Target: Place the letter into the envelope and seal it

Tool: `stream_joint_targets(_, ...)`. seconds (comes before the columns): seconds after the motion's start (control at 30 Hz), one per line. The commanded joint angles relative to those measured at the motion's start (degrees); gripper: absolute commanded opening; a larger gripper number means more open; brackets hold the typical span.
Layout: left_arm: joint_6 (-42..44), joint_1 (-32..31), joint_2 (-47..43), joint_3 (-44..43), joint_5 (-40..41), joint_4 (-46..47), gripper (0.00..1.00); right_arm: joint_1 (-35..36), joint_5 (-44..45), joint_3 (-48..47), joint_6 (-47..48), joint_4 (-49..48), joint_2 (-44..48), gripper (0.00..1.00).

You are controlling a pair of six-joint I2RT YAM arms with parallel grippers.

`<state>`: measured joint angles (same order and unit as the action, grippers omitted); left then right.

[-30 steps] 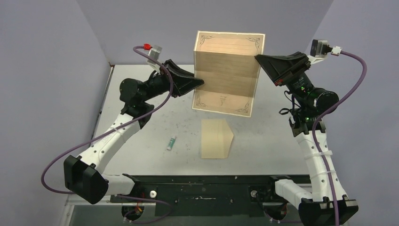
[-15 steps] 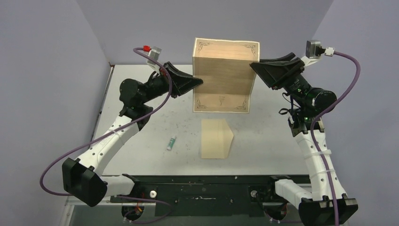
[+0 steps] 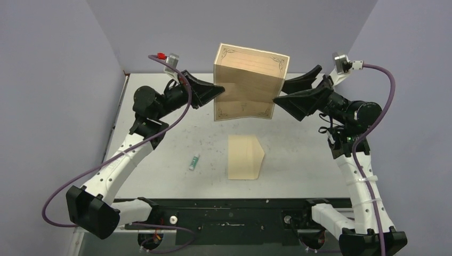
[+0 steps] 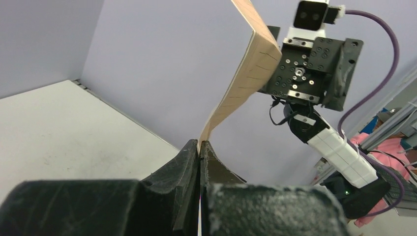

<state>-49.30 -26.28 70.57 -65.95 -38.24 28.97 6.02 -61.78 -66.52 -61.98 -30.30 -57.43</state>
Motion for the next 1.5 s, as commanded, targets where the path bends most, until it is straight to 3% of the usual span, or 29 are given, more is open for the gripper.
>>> stream_joint_targets(0.0,-0.38,0.85,-1.12,-2.37,3.54,-1.01,0.0,0.55,-5.42,-2.34,4.58,0.65,2.99,0.82)
stream_joint_targets(0.13,-1.06,1.06,-1.03,-2.34,1.54,-0.34,0.0,0.56,-4.79,-3.4,10.07,7.54,3.87,0.8)
stream_joint_targets(0.27,-0.98,1.1,-1.74,-1.03,-6.03,4.05,0.0,0.59,2.53,-6.1,18.8,20.38,3.82,0.74)
stream_joint_targets(0.5,0.13,1.27,-3.67,-0.8,-14.96,5.24,0.0,0.63,8.15,-7.85,19.63,20.78,1.8,0.63)
stream_joint_targets(0.6,0.02,1.49,-4.09,-0.93,-16.36,5.09,0.0,0.59,7.03,-7.58,16.44,15.69,1.41,0.48)
stream_joint_targets(0.77,-1.86,1.84,-4.2,-1.71,-15.39,4.51,0.0,0.53,4.28,-7.62,14.81,12.57,1.26,0.06)
stream_joint_targets(0.8,-2.12,1.87,-4.28,-1.83,-14.95,4.03,0.0,0.57,3.7,-7.71,14.97,12.25,1.33,0.05)
stream_joint_targets(1.0,-4.75,4.58,-3.71,-3.4,-13.35,-0.97,0.0,0.6,-1.49,-9.35,18.56,10.95,2.17,0.05)
stream_joint_targets(1.33,-11.42,6.4,-2.59,-3.59,-16.24,4.07,0.0,0.58,-13.44,-13.6,30.42,17.85,2.81,0.06)
stream_joint_targets(1.4,-10.56,6.49,-2.75,-3.59,-15.56,3.88,0.0,0.58,-13.8,-15.08,34.51,24.16,2.68,0.22)
stream_joint_targets(1.47,-9.38,6.66,-2.69,-3.73,-14.58,3.12,0.0,0.57,-13.2,-15.44,37.11,27.16,2.87,0.52)
